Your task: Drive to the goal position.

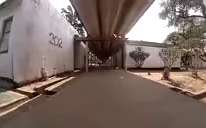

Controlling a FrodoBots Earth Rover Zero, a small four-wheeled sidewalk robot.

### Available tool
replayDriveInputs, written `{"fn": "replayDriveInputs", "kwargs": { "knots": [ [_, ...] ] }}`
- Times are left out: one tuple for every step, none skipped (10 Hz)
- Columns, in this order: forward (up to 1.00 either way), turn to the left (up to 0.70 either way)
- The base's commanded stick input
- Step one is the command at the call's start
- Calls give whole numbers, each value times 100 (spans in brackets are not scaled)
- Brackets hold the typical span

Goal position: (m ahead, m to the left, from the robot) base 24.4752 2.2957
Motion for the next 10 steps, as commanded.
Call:
{"fn": "replayDriveInputs", "kwargs": {
  "knots": [
    [50, 0],
    [50, 0],
    [50, 0],
    [50, 0],
    [50, 0],
    [50, 0],
    [50, 0],
    [50, 0],
    [50, 0],
    [50, 0]
  ]
}}
